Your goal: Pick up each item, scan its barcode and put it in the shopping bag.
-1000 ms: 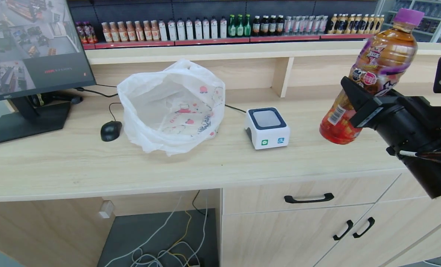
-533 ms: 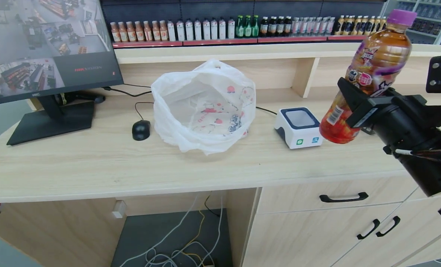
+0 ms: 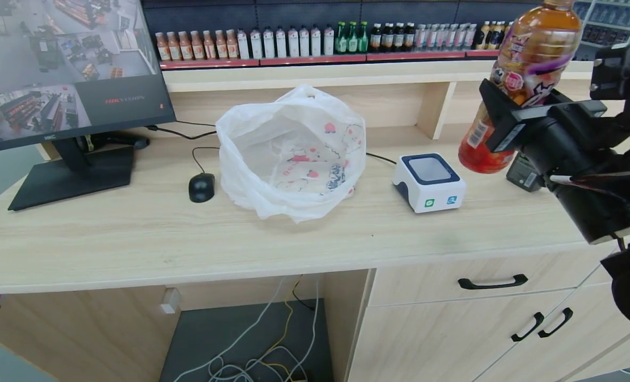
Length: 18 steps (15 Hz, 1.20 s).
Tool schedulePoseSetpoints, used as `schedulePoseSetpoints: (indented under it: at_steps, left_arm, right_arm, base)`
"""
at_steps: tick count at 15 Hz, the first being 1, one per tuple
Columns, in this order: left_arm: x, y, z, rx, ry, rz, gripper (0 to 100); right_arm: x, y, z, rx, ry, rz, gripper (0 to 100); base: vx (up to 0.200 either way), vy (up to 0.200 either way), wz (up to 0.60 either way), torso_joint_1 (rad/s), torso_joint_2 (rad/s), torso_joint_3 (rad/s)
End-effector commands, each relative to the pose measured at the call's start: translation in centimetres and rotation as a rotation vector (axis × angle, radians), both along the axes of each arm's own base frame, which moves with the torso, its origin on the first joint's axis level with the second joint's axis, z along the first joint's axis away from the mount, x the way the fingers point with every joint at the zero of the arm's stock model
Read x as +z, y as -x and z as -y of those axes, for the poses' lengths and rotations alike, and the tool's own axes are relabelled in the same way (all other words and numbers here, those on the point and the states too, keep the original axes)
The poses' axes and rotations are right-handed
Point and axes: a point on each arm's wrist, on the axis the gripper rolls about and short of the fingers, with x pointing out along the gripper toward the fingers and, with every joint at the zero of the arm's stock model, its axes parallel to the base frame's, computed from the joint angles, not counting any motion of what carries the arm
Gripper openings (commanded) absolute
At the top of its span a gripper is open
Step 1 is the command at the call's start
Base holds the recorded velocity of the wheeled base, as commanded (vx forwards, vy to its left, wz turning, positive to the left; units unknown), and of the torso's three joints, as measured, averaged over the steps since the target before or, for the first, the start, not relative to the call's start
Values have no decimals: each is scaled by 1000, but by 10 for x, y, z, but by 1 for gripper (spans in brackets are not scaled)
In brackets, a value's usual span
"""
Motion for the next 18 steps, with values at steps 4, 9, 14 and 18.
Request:
schedulePoseSetpoints:
  at_steps: [4, 9, 14, 18]
  left_arm:
    - [0, 0, 0, 0, 0, 0, 100]
    - [0, 0, 0, -2, 0, 0, 100]
    - [0, 0, 0, -2, 0, 0, 100]
    - [0, 0, 0, -2, 0, 0, 100]
  right_arm:
    - [-13, -38, -5, -47, 119, 25, 0]
    - [-30, -66, 4, -32, 315, 134, 0]
    - [-36, -95, 36, 41, 540, 236, 0]
    - [-38, -106, 44, 103, 661, 313, 0]
  base:
    - [0, 0, 0, 0, 0, 0]
    - [0, 0, 0, 0, 0, 0]
    - [0, 0, 0, 0, 0, 0]
    - [0, 0, 0, 0, 0, 0]
